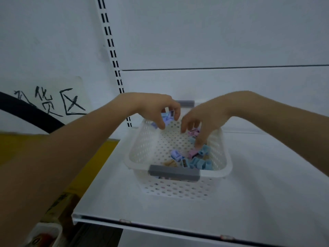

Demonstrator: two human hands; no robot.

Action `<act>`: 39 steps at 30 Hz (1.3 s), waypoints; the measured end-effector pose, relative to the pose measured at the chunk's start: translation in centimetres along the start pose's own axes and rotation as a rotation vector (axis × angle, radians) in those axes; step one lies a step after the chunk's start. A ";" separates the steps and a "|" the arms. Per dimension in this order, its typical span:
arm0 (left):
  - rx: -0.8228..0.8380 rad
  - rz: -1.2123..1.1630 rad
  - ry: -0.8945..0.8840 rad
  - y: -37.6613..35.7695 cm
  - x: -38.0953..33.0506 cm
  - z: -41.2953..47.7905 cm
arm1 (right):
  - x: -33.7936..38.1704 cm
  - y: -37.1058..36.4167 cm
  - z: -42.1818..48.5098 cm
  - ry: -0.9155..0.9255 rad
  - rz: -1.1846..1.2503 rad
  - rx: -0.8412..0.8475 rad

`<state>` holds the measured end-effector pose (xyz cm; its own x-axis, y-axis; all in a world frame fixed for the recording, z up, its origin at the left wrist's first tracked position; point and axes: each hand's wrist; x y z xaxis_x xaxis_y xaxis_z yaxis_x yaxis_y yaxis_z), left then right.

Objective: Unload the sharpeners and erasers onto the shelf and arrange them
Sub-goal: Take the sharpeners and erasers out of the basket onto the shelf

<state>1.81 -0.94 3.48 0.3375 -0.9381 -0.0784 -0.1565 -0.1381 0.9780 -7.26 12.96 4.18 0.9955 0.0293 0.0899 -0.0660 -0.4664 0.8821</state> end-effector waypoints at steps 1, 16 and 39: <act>-0.002 -0.006 -0.003 -0.2 0.0 0.0 | 0.7 -0.4 0.4 -0.026 -0.045 0.120; -0.055 -0.029 -0.039 0.3 1.0 0.3 | -0.1 -3.6 4.8 0.125 0.018 0.006; -0.113 -0.147 -0.183 4.8 -5.8 0.7 | -2.4 0.7 -10.5 -0.190 0.489 -0.614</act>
<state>-1.50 3.62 8.48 0.1737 -0.9537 -0.2454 -0.0096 -0.2508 0.9680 -10.40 21.80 9.44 0.8354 -0.2289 0.4997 -0.4673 0.1828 0.8650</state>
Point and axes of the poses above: each hand's wrist, its own z-axis towards the middle knuckle, its own y-axis out of the back of the hand, x = y × z, and after that the axes turned 14 degrees about y, right-handed
